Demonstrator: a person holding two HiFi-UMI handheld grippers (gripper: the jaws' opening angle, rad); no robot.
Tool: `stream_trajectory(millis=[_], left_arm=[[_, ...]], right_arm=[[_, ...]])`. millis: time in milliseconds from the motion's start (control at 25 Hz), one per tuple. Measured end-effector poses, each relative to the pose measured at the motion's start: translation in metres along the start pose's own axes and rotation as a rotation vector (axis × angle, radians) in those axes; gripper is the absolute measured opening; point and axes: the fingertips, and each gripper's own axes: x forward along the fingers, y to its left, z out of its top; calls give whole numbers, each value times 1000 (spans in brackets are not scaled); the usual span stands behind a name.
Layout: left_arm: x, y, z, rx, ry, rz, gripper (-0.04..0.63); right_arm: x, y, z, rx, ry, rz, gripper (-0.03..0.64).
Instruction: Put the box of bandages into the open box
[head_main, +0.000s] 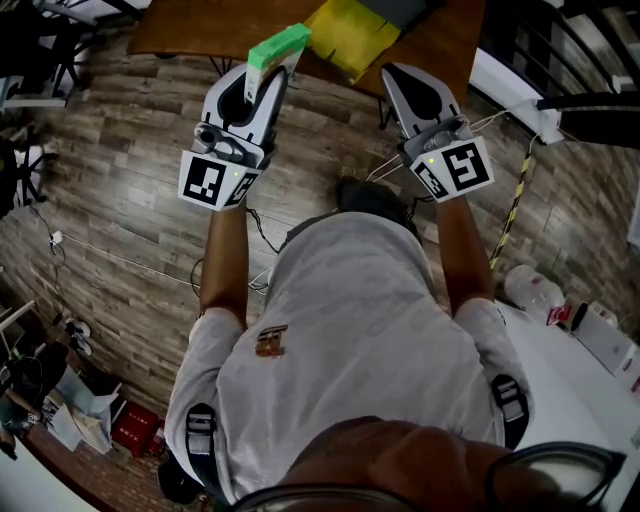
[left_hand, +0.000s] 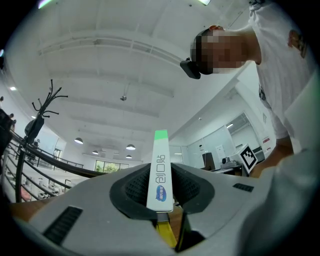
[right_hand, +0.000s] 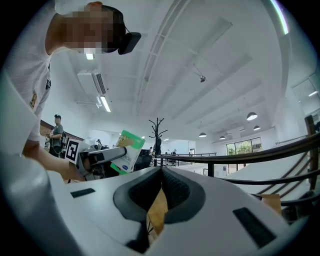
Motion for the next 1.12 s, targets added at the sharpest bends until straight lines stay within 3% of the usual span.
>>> stream_trajectory(millis=[680,1120], left_arm=[[160,40,-57,35,61,7,106],[212,50,-90,60,149,-36,106]], right_arm=[[55,-171,-11,15,4,43,32],[66,-223,-16,25,6,41,32]])
